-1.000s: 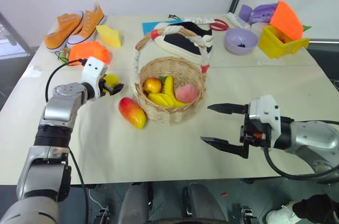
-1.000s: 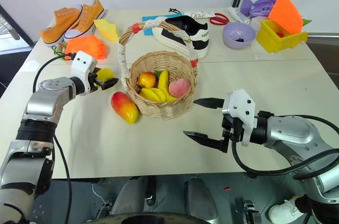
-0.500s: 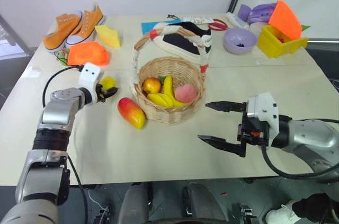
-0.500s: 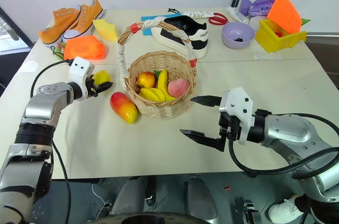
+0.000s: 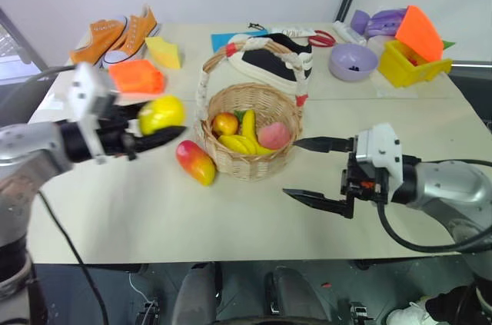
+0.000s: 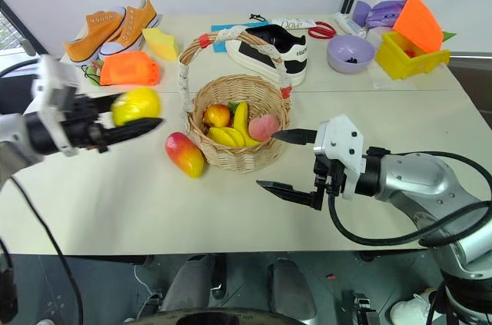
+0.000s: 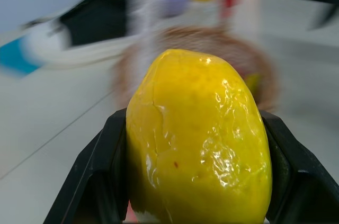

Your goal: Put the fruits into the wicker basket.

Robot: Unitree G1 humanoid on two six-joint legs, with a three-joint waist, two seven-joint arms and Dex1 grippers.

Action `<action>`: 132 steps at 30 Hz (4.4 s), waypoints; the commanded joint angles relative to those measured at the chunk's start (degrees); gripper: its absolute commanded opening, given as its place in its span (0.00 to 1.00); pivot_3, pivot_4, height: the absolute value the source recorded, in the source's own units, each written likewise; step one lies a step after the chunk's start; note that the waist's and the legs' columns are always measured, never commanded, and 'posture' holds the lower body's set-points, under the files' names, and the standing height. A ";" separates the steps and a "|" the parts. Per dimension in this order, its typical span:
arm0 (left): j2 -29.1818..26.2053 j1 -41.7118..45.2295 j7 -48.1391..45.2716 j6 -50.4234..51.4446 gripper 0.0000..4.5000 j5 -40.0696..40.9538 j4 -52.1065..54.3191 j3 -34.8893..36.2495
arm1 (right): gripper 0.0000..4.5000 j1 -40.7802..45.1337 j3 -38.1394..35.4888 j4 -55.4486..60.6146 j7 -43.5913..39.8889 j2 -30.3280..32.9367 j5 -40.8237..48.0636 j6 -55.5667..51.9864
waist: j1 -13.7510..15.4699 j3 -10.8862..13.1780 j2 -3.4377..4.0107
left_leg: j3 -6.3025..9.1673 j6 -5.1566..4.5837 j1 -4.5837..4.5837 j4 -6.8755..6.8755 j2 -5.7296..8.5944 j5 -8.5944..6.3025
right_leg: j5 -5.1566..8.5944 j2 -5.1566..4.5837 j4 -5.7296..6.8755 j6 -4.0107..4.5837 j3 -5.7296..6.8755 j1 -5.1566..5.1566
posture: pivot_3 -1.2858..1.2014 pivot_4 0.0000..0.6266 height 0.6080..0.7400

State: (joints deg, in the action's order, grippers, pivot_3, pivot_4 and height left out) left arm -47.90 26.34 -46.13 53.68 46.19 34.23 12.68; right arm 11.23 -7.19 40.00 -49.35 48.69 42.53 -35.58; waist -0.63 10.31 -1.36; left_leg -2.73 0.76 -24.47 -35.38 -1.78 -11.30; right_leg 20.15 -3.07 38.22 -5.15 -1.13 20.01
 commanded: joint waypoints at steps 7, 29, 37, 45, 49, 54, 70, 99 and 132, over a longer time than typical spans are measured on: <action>9.34 16.79 13.52 -3.08 0.55 -19.83 -8.41 -25.37 | 1.00 0.99 -0.10 0.36 0.62 -0.49 -1.22 1.54 | 0.01 0.00 0.01 | 0.02 0.00 -0.05 0.03 -0.06 0.01 | 0.01 0.36 0.02 -0.05 -0.10 0.10 | 0.52 0.24 0.95; -7.59 -15.65 -3.50 0.72 0.99 -2.94 3.86 6.26 | 1.00 -0.15 0.04 -0.37 -0.14 -0.03 -1.12 2.34 | -0.15 0.01 0.00 | 0.00 0.12 -0.15 0.07 -0.14 0.08 | 0.02 0.25 0.08 -0.03 -0.07 0.28 | 0.52 0.24 0.95; -2.76 -32.04 9.26 4.26 0.99 -7.22 6.95 9.50 | 1.00 1.17 1.61 -2.03 -2.37 -0.42 -1.58 2.94 | -0.20 0.00 -0.01 | -0.02 0.11 -0.06 0.12 -0.12 0.06 | 0.02 0.14 0.05 0.00 -0.09 0.23 | 0.52 0.24 0.95; 14.16 -29.92 30.28 14.32 0.99 -0.96 15.13 11.21 | 1.00 2.06 3.33 -3.34 -4.71 -0.88 -1.50 2.85 | -0.04 -0.07 -0.08 | -0.01 0.08 -0.08 0.10 -0.08 0.04 | 0.01 0.04 -0.01 0.00 -0.06 0.17 | 0.52 0.24 0.95; 19.62 -23.26 40.82 20.35 0.99 -3.18 16.23 8.21 | 1.00 2.91 4.46 -3.97 -5.28 -1.32 -1.66 2.89 | 0.00 -0.07 -0.09 | -0.01 0.08 -0.03 0.08 -0.08 0.05 | 0.00 0.11 0.04 -0.01 -0.06 0.14 | 0.52 0.24 0.95; 27.69 -14.56 49.57 27.92 0.99 -5.90 15.59 4.17 | 1.00 3.23 5.35 -4.18 -5.77 -1.71 -1.86 2.85 | 0.01 -0.08 -0.13 | 0.01 0.07 -0.04 0.02 -0.06 0.05 | -0.01 0.19 0.03 -0.04 -0.06 0.09 | 0.52 0.24 0.95; 28.48 -9.01 51.91 38.82 0.99 -15.02 10.67 -0.20 | 1.00 1.56 4.66 -2.46 -3.55 -2.20 -1.85 2.91 | -0.18 -0.12 -0.08 | 0.05 0.14 0.10 0.05 -0.09 0.07 | -0.01 0.30 0.08 -0.04 -0.10 0.03 | 0.52 0.24 0.95; 14.91 -14.30 38.45 31.87 0.99 -18.75 6.30 3.16 | 1.00 2.48 6.26 -2.95 -3.79 -3.12 -2.86 2.97 | -0.04 -0.09 -0.12 | 0.02 0.14 -0.05 0.25 -0.06 0.05 | 0.10 0.07 -0.10 0.19 -0.09 0.21 | 0.52 0.24 0.95; 0.46 -32.65 0.03 1.54 0.37 3.74 11.03 28.86 | 1.00 3.37 6.52 -4.03 -4.70 -2.83 -3.29 3.65 | 0.06 -0.09 -0.05 | -0.16 0.30 -0.48 0.33 -0.03 -0.09 | 0.26 -0.48 -0.26 0.50 0.41 0.71 | 0.52 0.24 0.95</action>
State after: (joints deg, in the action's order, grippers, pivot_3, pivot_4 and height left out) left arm -46.64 -7.98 -46.10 56.75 47.18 43.43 41.20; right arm 14.13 -0.31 35.59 -53.61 46.10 39.35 -33.04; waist -0.57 10.22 -1.42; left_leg -2.93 1.06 -24.95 -35.06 -1.80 -11.40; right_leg 20.40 -3.59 37.91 -4.62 -0.71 20.67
